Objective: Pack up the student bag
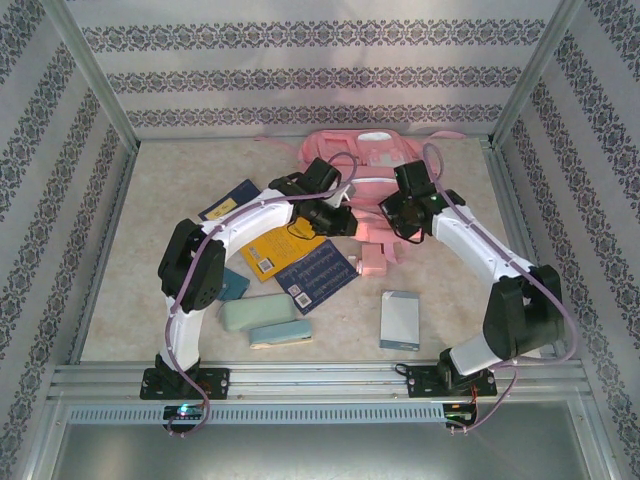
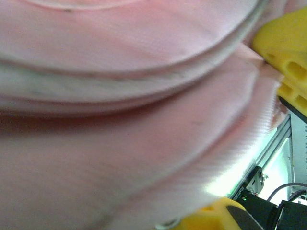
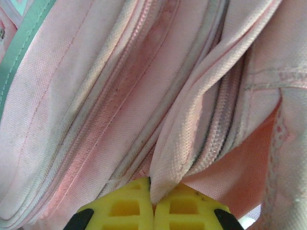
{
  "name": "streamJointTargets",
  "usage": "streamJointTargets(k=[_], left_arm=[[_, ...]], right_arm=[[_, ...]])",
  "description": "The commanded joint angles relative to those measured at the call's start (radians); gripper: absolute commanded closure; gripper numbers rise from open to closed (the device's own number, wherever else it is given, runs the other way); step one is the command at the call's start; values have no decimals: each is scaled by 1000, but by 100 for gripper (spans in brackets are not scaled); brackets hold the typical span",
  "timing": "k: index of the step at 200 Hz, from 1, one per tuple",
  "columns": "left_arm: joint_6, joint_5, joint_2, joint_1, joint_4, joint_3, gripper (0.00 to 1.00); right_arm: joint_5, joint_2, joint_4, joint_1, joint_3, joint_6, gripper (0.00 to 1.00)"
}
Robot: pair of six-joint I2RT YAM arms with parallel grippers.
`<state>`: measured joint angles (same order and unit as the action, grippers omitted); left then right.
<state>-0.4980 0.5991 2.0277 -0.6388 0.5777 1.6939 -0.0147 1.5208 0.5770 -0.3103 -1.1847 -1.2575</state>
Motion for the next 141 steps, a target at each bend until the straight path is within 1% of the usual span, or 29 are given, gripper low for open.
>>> streamJointTargets(k=[1,37,56,77,103,112,141], left_arm=[[41,70,-67,-39,25,52,82],[26,79,-30,-57,12,95,82],[-12,97,6,-72,-22,130,82],[-37,110,39,-89,-41,159,79],[-47,113,53,-93,-48,158,71],[-40,102,52,-93,-34,157,63],[4,48,5,-77,20,137,46]], right_arm=[[6,32,9,-13,-74,118,100],[-43,59,-4,-14,-76,152,100],[-76,67,-19,-20,-70,151,100],[-125,67,-55,-26,-56,138,100],[-166,58,-89,-27,-47,139,100],[-178,57,-88,-26,-51,149,100],[-219,47,-70,-6,-70,216,100]])
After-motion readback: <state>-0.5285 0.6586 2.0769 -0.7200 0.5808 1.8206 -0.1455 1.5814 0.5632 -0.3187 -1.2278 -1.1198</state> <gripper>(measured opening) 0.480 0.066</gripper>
